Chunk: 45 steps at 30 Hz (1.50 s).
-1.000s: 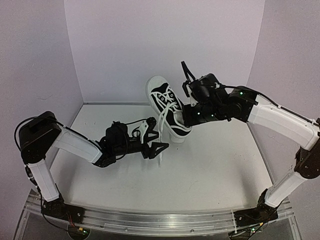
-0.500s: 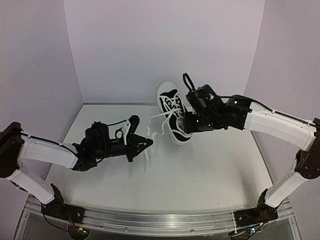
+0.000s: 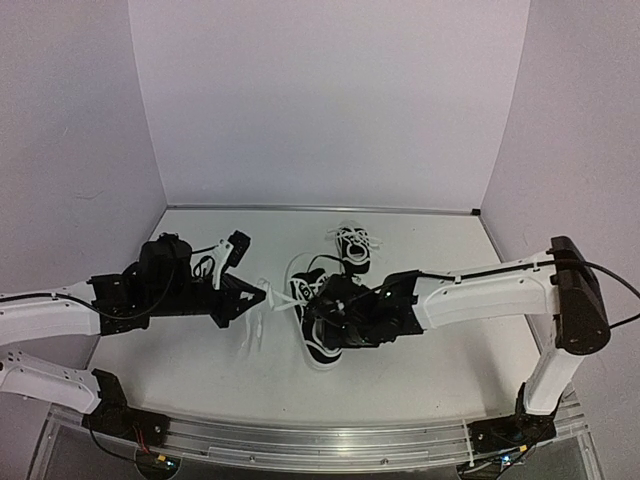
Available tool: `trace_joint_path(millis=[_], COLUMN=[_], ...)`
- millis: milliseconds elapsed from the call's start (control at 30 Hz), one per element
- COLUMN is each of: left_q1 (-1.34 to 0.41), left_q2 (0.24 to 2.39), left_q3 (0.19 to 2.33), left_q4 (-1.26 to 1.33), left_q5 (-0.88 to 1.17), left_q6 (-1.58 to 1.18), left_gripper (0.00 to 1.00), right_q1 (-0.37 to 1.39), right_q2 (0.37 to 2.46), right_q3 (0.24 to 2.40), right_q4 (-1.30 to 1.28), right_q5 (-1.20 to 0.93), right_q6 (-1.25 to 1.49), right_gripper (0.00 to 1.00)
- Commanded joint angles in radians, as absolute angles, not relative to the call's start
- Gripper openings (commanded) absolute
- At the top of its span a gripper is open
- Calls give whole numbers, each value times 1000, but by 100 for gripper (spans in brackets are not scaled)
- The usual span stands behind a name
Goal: Tie the shoes
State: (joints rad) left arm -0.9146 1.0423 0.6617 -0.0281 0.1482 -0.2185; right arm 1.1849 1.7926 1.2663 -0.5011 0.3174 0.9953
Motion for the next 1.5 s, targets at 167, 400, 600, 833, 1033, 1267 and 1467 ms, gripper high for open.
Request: trace_joint_path(millis=[167,400,600,833,1033,1267,1467], left_q1=[-885,-785,-725,-712,-724,-882,-914], left_q2=[1196,1231,1296,1309,1132,1211,1304], left_q3=[651,684,730,730,673,663,676], left_q4=[-116,-199,-293,-312,-338,-412,-426], left_q5=[84,88,23,-19,147,54,-13], left_q6=[-332,-360,-361,-369,-336,-471,-514], left_gripper=[0,1,38,48,47,41,40], right_q1=[1215,1215,1193,1192,1193,1192,1189], right_q2=[1896,1822,1778,1696,1612,1571,1553], right_q3=[1305,1214,1138,1136,1119,1104,1093], right_q4=[-345,-328,-328,-305,-292,-291,-291], right_q5=[259,283,251,188,188,207,205], right_q6=[1195,1180,1120,964,867,828,828], right_gripper=[12,19,32,67,82,89,91])
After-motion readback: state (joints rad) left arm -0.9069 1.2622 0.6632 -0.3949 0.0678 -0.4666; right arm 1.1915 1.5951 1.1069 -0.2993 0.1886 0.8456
